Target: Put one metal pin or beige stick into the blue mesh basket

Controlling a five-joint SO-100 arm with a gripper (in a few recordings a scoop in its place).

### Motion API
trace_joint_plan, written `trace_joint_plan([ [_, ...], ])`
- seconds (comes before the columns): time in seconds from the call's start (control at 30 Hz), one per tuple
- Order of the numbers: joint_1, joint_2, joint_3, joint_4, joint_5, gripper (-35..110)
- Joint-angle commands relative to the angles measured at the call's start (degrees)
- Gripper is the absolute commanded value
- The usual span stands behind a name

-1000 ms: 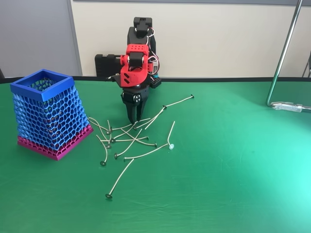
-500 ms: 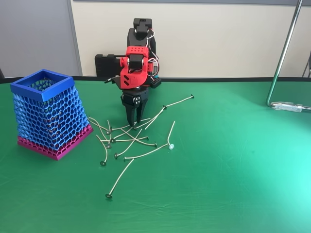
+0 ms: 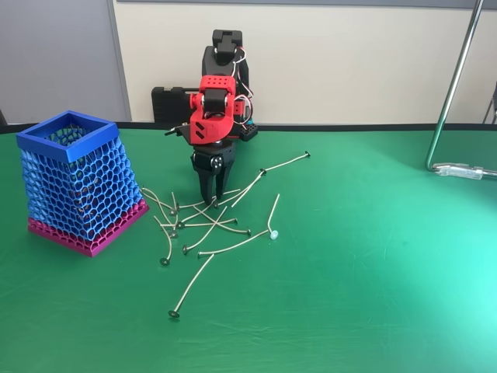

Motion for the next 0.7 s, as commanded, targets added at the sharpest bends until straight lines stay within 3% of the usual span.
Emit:
trace_joint_plan([
  [0.0, 0.3, 0.2, -2.1, -0.8, -0.4, 19],
  [0.67, 0.3, 0.0, 0.9, -4.1, -1.2, 15],
])
